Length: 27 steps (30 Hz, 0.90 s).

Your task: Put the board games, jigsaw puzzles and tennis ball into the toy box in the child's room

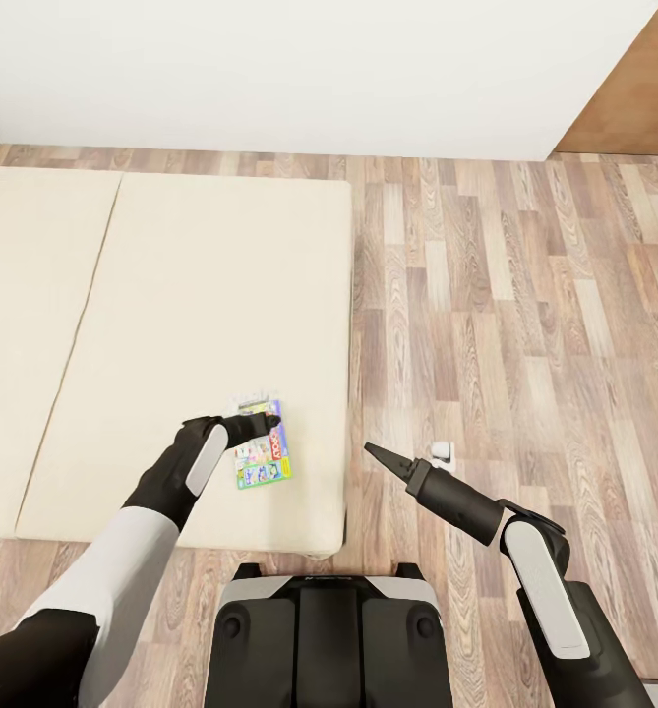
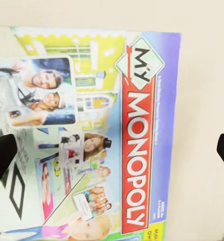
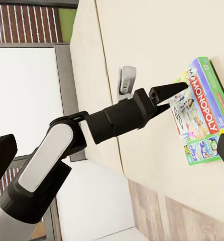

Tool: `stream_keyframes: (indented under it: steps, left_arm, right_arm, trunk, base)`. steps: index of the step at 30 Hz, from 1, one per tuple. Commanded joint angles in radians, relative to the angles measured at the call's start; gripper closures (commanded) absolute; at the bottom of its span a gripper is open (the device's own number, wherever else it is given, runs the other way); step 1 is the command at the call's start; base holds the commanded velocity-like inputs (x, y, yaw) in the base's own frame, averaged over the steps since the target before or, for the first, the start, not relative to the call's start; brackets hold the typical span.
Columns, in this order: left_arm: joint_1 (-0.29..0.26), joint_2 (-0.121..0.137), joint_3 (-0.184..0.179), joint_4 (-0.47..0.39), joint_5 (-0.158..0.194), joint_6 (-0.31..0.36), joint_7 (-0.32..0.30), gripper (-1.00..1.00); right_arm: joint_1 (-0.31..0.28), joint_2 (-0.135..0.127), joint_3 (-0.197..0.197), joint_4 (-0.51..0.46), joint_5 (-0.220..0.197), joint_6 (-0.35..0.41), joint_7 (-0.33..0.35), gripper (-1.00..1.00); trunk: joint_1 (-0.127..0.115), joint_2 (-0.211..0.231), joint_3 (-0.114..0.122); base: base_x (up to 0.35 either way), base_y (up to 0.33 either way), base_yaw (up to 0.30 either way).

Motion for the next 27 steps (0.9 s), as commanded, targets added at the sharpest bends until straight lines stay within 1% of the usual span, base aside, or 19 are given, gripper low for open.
stream_keyframes:
  steps: [1,9,15,18,25,27]
  left_arm:
    - [0.000,0.001,-0.001,-0.001,0.011,0.005,0.014,-1.00]
    - [-0.001,0.015,0.001,-0.001,0.011,0.008,0.069,-1.00]
    - [-0.001,0.019,0.001,0.000,0.012,0.008,0.098,-1.00]
    - [-0.002,0.020,0.001,0.004,0.012,0.008,0.102,-1.00]
    - [-0.006,0.022,0.001,0.063,0.015,0.004,0.105,-1.00]
    - [-0.007,0.026,0.001,0.076,0.015,0.002,0.101,-1.00]
  right_arm:
    - [-0.001,0.000,-0.001,0.000,-0.001,0.005,0.001,-1.00]
    - [0.000,0.000,-0.001,0.000,-0.001,0.005,0.000,-1.00]
    - [-0.001,-0.001,-0.001,0.000,-0.001,0.005,0.000,-1.00]
    - [-0.001,-0.001,-0.001,0.000,-0.001,0.005,0.001,-1.00]
    - [-0.001,-0.002,-0.001,0.000,-0.001,0.005,0.001,-1.00]
    - [-0.001,-0.001,-0.001,0.000,-0.001,0.005,0.001,-1.00]
  trunk:
    - [0.001,-0.002,-0.001]
    - [0.001,-0.002,-0.001]
    - [0.001,-0.002,-0.001]
    - [0.001,-0.002,-0.001]
    - [0.001,-0.002,-0.001]
    - [0.001,-0.002,-0.001]
  base:
    - [0.000,0.000,0.000]
    - [0.000,0.000,0.000]
    - [0.000,0.000,0.000]
    - [0.000,0.000,0.000]
    - [0.000,0.000,0.000]
    - [0.000,0.000,0.000]
